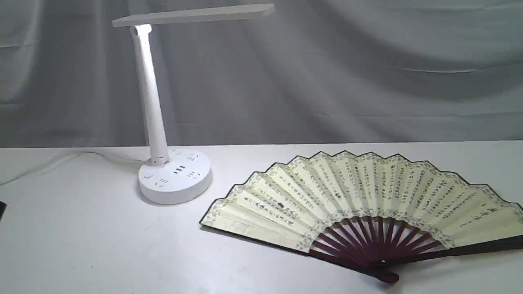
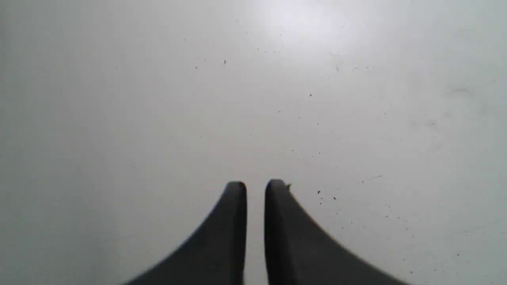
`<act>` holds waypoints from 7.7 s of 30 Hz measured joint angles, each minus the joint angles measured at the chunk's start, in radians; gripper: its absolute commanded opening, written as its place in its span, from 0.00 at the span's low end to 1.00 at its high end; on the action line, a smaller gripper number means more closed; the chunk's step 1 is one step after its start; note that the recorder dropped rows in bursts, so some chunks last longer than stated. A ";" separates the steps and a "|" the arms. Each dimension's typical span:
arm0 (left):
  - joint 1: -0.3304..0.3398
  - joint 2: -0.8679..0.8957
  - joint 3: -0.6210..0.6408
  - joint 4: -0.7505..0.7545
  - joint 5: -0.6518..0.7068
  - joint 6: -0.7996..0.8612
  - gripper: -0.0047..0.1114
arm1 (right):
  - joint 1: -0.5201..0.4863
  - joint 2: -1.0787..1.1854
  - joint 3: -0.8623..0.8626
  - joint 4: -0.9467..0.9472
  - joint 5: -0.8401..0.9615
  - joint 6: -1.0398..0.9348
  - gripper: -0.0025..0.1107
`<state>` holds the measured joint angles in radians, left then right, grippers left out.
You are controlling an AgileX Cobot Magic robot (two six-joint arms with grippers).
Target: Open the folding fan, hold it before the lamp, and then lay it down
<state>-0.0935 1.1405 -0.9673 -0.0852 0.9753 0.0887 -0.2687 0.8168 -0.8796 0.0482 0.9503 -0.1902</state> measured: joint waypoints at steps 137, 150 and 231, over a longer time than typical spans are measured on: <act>0.000 -1.137 0.962 0.129 -0.845 -0.153 0.06 | 0.059 -0.812 0.876 -0.147 -0.713 0.234 0.02; 0.000 -1.137 0.962 0.129 -0.845 -0.153 0.06 | 0.059 -0.812 0.876 -0.111 -0.719 0.245 0.02; 0.057 -1.137 0.962 0.129 -0.841 -0.153 0.06 | 0.059 -0.812 0.876 -0.085 -0.719 0.250 0.02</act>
<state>-0.0361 0.0034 -0.0048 0.0436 0.1341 -0.0641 -0.2095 0.0046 -0.0040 -0.0373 0.2314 0.0595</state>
